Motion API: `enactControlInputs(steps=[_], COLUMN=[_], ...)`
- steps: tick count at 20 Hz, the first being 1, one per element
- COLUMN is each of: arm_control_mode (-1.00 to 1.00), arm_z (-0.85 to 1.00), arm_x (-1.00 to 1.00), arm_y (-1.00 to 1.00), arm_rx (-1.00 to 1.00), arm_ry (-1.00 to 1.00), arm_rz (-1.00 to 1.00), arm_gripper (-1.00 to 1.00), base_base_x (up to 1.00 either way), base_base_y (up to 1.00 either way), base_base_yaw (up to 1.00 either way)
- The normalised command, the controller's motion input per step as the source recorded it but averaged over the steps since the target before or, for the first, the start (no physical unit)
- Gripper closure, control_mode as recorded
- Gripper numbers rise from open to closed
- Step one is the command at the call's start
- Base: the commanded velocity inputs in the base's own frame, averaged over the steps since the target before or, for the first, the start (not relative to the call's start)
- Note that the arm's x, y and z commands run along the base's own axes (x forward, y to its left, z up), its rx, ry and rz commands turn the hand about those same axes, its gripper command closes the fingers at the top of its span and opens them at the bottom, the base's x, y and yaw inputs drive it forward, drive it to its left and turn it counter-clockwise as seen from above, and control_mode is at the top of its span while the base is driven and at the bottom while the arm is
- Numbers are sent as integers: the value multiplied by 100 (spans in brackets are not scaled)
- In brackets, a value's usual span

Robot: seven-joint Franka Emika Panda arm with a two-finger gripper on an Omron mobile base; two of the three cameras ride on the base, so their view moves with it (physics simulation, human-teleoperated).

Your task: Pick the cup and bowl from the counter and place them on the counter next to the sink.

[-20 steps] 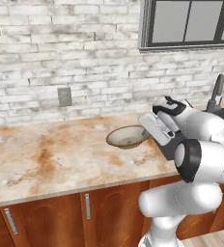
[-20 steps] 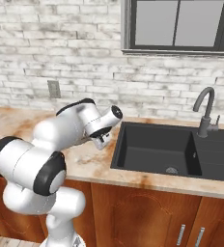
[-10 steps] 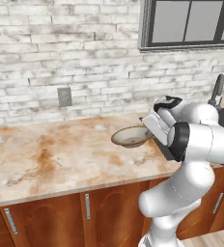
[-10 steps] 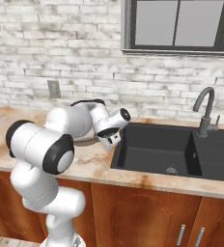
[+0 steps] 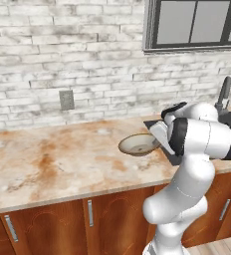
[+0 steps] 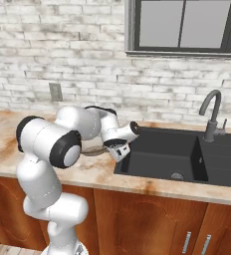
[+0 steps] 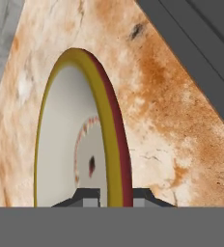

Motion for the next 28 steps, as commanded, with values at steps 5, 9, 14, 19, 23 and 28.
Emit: enactControlInputs(steps=[5,9,14,19,23,28], arm_control_mode=[-100,-100,-100,-100,-100,-100], arm_z=[-22,-34,0,0,31,76], arm_x=[0,3,0,0,-3,-17], arm_y=[-23,-21,-1,0,0,0], arm_rx=[0,-1,0,0,0,0], arm_ry=[0,0,-1,1,0,-5], arm_rz=[-1,0,0,0,0,1], arm_gripper=[100,100,100,-100,-100,-100], base_base_x=[0,0,0,0,0,0], base_base_y=[0,0,0,0,0,0], base_base_yaw=[0,0,0,0,0,0])
